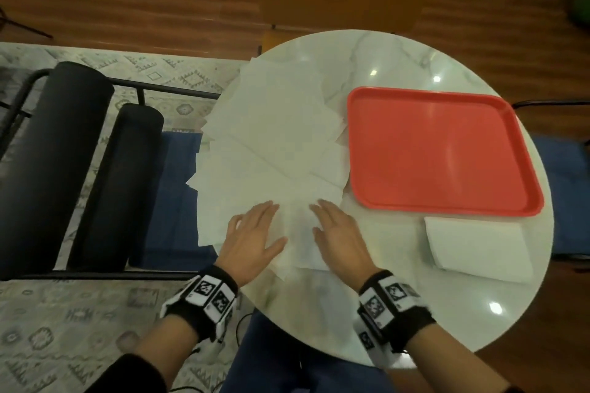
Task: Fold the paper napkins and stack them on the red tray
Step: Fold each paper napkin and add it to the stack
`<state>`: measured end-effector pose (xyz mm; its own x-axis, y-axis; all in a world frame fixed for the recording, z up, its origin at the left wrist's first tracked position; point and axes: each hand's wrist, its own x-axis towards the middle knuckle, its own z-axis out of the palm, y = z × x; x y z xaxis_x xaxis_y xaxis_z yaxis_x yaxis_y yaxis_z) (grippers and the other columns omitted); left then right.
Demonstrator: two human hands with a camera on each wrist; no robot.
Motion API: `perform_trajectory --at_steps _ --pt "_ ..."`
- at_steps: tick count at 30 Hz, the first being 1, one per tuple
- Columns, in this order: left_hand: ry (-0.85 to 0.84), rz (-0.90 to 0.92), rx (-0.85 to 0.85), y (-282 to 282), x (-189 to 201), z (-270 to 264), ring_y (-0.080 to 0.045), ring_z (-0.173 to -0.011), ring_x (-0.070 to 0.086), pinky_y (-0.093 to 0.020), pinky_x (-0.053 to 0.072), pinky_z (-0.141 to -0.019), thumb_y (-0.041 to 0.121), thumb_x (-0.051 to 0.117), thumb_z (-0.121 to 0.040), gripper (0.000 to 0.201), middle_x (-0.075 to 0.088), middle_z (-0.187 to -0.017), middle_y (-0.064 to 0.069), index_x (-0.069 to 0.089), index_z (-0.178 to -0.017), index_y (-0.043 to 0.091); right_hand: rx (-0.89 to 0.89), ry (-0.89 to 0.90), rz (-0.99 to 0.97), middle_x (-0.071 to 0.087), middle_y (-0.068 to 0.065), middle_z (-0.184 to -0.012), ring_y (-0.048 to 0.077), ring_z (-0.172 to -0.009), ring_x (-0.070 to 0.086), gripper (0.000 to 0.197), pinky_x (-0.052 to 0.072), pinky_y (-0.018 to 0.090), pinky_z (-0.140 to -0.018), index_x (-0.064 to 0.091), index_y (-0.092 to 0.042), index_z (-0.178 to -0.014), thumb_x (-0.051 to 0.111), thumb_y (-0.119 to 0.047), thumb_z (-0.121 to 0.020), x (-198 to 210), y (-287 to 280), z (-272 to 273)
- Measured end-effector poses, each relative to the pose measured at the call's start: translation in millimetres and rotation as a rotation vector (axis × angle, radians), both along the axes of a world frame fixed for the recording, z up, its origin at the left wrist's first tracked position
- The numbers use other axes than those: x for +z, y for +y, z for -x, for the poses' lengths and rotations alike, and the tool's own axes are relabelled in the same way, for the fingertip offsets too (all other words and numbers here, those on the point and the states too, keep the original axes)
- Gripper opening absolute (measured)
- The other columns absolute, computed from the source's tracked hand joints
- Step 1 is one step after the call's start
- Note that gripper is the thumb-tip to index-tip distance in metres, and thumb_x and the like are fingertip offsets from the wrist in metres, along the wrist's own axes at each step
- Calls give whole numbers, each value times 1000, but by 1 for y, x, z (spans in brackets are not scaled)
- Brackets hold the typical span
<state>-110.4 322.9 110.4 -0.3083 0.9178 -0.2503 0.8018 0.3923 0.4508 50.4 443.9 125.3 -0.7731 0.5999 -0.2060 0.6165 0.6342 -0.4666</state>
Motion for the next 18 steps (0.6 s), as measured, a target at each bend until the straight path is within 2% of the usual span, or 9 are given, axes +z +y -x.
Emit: perform_trajectory --at_steps 2,3,5,7,9,12,16,17,18 --pt "70 99 -36 5 -18 -9 -13 -147 2 -50 7 -115 64 7 -82 82 -6 -157 7 3 -151 19 115 -86 58 -3 3 -158 18 -145 -6 57 2 41 -117 9 -12 -151 15 -33 -99 -8 -17 23" --pt "108 125 -65 4 -27 -12 -16 -147 4 -58 11 -114 60 11 -85 81 -10 -156 4 2 -151 15 159 -132 84 -14 -1 -156 13 -141 -18 57 -8 39 -116 -2 -16 -151 13 -36 -101 -15 -26 29" --pt "121 197 -66 -7 -42 -15 -19 -143 15 -64 18 -106 55 21 -89 78 -7 -159 -1 9 -150 9 188 -185 97 -21 -5 -155 10 -139 -24 58 -12 41 -118 -11 -20 -150 12 -42 -101 -30 -38 31" --pt "102 215 -46 -15 -50 -16 -17 -144 12 -61 13 -105 60 15 -92 78 2 -160 -3 10 -151 10 185 -218 77 -23 -9 -153 8 -140 -24 64 -11 43 -118 -13 -22 -149 2 -52 -94 -43 -39 21" --pt "111 218 -53 -14 -50 -17 -13 -144 5 -58 9 -106 69 9 -90 83 13 -159 -3 15 -150 11 167 -236 16 -21 -10 -154 8 -142 -20 65 -13 44 -117 -13 -24 -148 -3 -53 -90 -51 -35 4" --pt "161 225 -52 -15 -56 -16 -10 -146 -7 -58 8 -107 73 9 -88 87 10 -159 -3 18 -150 12 117 -254 -88 -15 -9 -156 11 -144 -13 63 -15 44 -113 -10 -25 -149 -2 -52 -92 -53 -26 -20" --pt "166 202 -41 -14 -57 -15 -8 -145 -13 -62 16 -106 72 12 -88 86 8 -159 -2 16 -151 13 50 -293 -53 -18 -14 -154 6 -142 -14 64 -17 42 -113 -13 -29 -147 -8 -54 -88 -48 -12 -50" --pt "171 203 -43 -14 -56 -15 -9 -145 -13 -62 19 -104 72 12 -88 86 8 -159 -2 16 -150 13 44 -307 -59 -8 -11 -156 7 -144 -4 63 -13 44 -114 -5 -27 -150 -7 -52 -92 -46 -10 -55" --pt "182 205 -43 -14 -57 -14 -9 -145 -13 -62 21 -103 72 12 -89 85 7 -159 -2 17 -150 13 29 -337 -62 11 -7 -158 11 -144 13 61 -5 49 -112 11 -22 -151 -1 -48 -97 -44 -10 -56"
